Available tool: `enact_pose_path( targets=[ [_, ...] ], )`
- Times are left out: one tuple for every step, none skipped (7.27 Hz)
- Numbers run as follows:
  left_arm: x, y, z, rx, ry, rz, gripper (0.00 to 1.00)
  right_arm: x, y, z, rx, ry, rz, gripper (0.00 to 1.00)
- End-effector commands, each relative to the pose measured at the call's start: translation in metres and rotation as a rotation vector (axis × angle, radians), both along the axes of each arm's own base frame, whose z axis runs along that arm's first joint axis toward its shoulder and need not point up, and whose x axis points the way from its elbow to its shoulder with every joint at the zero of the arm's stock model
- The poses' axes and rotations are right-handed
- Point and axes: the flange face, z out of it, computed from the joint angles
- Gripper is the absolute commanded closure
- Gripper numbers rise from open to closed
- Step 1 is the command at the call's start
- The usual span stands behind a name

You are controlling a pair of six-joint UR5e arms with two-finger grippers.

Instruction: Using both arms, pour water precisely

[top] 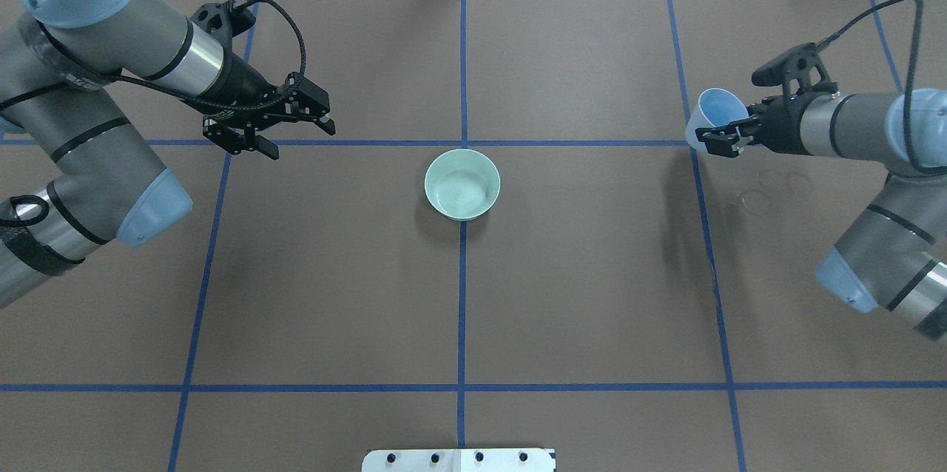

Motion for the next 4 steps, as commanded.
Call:
enact_pose_path(
  targets=[
    [-0.005, -0.005, 0.003, -0.002, -0.003, -0.01, 0.01, -0.042, 0.017, -0.081, -0.05, 0.047, -0.034, 1.0],
    [-0.006, -0.007, 0.005, -0.007, -0.006, -0.012, 0.01, -0.065, 0.027, -0.124, -0.073, 0.094, -0.054, 1.0],
    [-0.006, -0.008, 0.006, -0.008, -0.008, -0.015, 0.01, -0.098, 0.038, -0.151, -0.077, 0.157, -0.051, 1.0],
    [-0.007, -0.012, 0.01, -0.014, -0.014, -0.019, 0.01, -0.116, 0.042, -0.172, -0.092, 0.193, -0.064, 1.0]
  ],
)
